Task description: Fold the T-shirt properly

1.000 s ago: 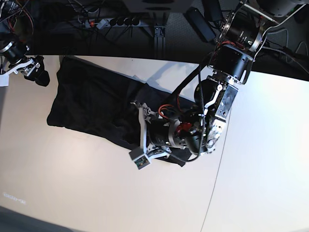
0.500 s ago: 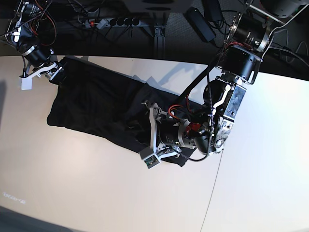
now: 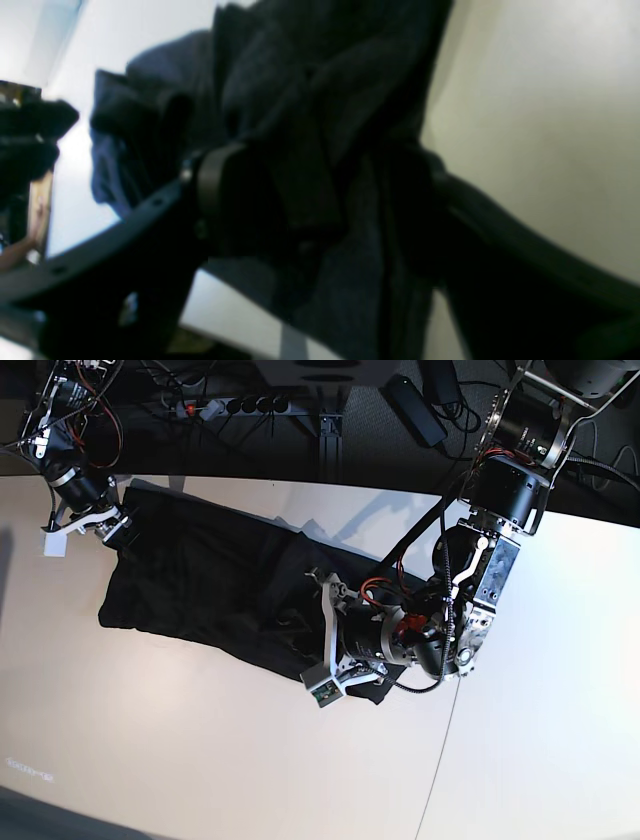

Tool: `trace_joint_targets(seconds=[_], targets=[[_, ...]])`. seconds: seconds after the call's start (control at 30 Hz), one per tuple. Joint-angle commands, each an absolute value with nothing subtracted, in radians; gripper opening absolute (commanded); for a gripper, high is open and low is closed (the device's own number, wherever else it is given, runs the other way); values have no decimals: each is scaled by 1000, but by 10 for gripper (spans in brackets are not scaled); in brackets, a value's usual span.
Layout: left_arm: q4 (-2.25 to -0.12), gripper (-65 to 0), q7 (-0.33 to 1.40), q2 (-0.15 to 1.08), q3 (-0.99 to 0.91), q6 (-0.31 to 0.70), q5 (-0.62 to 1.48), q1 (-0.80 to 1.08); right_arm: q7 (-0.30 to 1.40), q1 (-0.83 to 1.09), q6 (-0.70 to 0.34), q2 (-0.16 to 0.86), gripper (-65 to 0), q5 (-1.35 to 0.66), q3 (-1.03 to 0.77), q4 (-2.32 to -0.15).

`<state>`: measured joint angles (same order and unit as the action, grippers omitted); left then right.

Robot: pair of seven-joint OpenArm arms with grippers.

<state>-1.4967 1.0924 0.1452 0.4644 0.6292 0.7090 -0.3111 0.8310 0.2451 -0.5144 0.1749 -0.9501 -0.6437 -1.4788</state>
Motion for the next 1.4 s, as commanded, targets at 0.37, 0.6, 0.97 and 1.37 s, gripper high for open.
trace_joint_targets(seconds=[0.37, 0.6, 0.97, 1.37], targets=[[-1512, -283, 1074, 170, 461, 621, 743, -335, 854, 43, -582, 187, -220, -940, -646, -1196], [-1512, -283, 1061, 170, 461, 621, 743, -336, 857, -8, -583, 188, -417, -875, -646, -1194], [-1512, -283, 1036, 251, 329, 617, 814, -334, 849, -37, -583, 292, -650, -701, -645, -1193], [-1512, -283, 1044, 394, 179, 617, 879, -214, 719, -193, -583, 664, -650, -585, -447, -1032]])
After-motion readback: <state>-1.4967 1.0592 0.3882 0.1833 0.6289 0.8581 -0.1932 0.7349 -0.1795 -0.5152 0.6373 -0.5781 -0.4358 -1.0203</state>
